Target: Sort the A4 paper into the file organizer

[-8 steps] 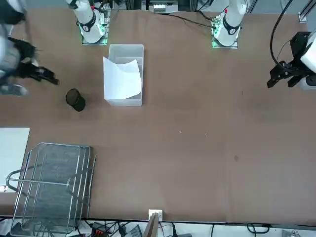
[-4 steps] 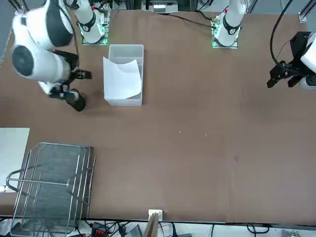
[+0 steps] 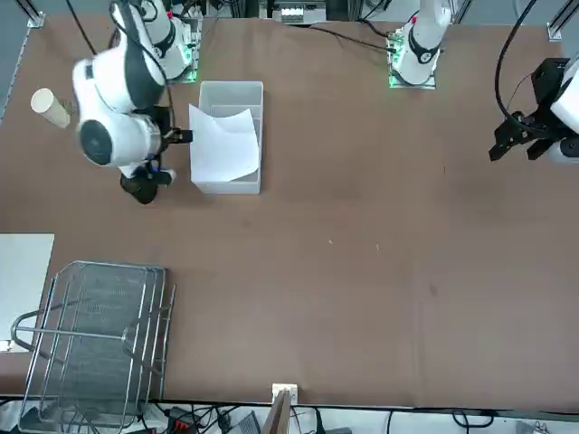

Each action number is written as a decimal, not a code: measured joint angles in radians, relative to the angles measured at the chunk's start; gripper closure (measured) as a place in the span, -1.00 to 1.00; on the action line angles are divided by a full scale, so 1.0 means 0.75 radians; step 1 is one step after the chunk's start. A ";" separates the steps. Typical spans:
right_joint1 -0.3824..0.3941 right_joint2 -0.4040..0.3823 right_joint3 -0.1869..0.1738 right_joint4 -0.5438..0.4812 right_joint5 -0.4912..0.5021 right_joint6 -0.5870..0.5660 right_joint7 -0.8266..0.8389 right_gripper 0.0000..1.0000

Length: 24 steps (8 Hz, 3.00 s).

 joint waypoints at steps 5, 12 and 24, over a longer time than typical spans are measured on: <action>0.040 0.068 -0.001 -0.121 0.049 0.072 0.000 -0.80; 0.072 0.168 -0.003 -0.114 0.050 0.086 0.000 0.15; -0.247 0.108 -0.068 0.681 0.050 -0.445 -0.007 0.97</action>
